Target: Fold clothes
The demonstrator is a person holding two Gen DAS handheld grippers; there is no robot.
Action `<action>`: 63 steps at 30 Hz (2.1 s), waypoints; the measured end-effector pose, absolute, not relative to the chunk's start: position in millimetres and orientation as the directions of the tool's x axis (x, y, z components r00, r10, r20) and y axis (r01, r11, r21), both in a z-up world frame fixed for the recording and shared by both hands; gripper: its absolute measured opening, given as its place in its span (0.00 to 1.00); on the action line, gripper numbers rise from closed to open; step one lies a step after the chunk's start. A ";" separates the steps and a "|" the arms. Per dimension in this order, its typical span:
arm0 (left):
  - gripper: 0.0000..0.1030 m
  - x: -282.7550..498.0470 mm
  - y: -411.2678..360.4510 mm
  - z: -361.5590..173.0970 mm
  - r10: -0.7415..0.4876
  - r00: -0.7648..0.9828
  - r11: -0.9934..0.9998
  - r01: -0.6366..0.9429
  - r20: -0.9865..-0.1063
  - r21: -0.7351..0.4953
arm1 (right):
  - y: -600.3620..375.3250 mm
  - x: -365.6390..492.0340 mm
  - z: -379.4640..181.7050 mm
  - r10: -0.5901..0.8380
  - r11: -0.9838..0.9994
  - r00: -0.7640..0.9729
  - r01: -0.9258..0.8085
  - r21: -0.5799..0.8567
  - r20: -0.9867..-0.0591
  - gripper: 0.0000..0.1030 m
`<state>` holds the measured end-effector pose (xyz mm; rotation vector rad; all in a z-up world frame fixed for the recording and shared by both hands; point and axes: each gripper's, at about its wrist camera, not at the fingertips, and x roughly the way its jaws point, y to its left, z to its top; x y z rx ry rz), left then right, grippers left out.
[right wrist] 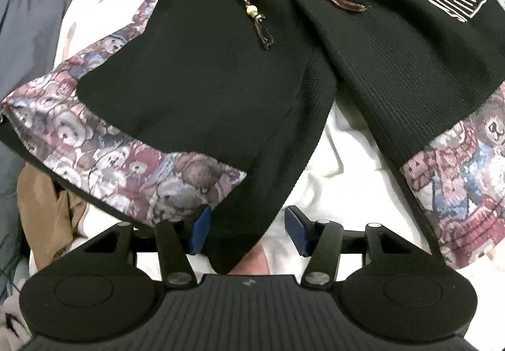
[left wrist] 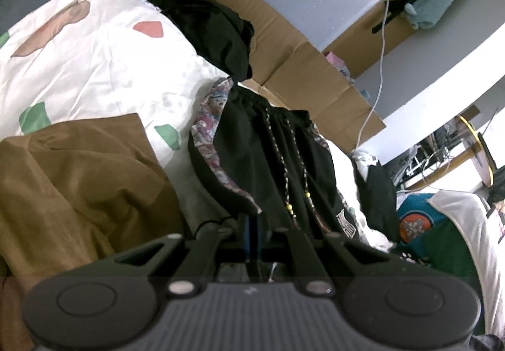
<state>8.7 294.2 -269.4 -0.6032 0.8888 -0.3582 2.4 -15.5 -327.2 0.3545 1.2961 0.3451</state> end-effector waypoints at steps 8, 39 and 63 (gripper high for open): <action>0.05 3.7 296.8 -267.3 -0.533 0.578 0.779 0.049 -0.618 -0.625 | -39.9 4.8 -307.6 0.474 0.879 0.233 -0.066 0.473 -0.849 0.02; 0.07 -22.8 295.5 -308.2 -0.531 0.389 0.821 0.015 -0.753 -0.571 | -79.1 -14.0 -290.0 0.390 0.921 0.210 -0.101 0.377 -0.897 0.05; 0.62 6.9 265.5 -345.4 -0.390 0.308 0.916 0.030 -0.868 -0.400 | -58.2 -15.7 -315.3 0.400 0.915 0.136 -0.007 0.403 -0.906 0.35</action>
